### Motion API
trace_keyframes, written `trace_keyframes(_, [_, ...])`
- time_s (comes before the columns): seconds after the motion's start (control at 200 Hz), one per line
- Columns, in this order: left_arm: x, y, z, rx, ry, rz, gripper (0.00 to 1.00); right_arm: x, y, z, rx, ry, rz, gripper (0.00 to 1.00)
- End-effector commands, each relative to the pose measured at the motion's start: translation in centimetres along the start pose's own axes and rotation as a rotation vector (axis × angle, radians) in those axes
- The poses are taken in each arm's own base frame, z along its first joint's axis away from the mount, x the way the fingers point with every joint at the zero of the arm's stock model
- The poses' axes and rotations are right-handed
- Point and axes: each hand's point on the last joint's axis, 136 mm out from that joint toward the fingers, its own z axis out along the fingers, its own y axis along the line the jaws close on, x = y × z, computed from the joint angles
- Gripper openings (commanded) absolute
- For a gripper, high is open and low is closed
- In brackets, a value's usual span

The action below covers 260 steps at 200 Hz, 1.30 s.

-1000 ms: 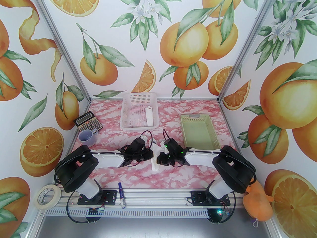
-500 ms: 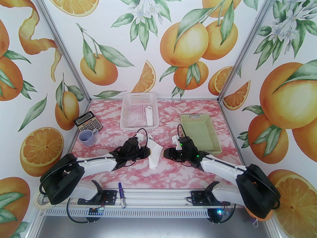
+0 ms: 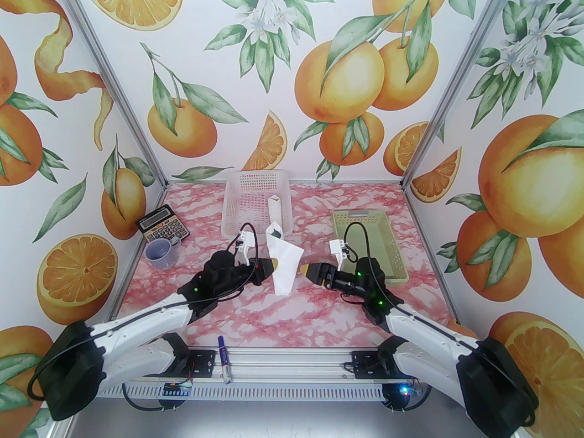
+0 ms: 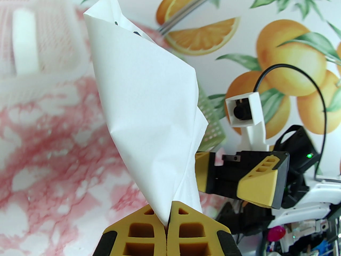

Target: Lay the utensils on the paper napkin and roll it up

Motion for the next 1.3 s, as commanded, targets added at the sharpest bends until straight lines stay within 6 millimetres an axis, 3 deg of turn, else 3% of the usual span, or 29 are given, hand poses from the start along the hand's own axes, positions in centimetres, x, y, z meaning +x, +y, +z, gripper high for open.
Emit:
trace_keyframes(0.0, [-3.2, -2.9, -1.0, 0.082, -0.101, 0.114, 0.0, -1.7, 5.4, -1.0, -0.208, -0.07, -0.114, 1.0])
trace_keyframes(0.32, [-8.6, -10.4, -2.9, 0.298, -0.276, 0.342, 0.0, -2.6, 10.1, -1.4, -0.34, -0.152, -0.328, 1.0])
trace_keyframes(0.6, [-10.4, -13.8, -3.6, 0.414, -0.332, 0.416, 0.0, -3.2, 14.2, -1.4, -0.434, -0.231, -0.521, 1.0])
trace_keyframes(0.75, [-10.6, -14.5, -3.5, 0.448, -0.328, 0.415, 0.0, -3.8, 15.7, -0.8, -0.461, -0.238, -0.557, 1.0])
trace_keyframes(0.931, [-10.7, -14.6, -3.6, 0.449, -0.333, 0.406, 0.0, -3.9, 16.0, 0.2, -0.471, -0.218, -0.556, 0.96])
trace_keyframes(1.296, [-11.0, -14.1, -3.2, 0.428, -0.341, 0.368, 0.0, -3.3, 15.0, 1.6, -0.455, -0.166, -0.504, 0.65])
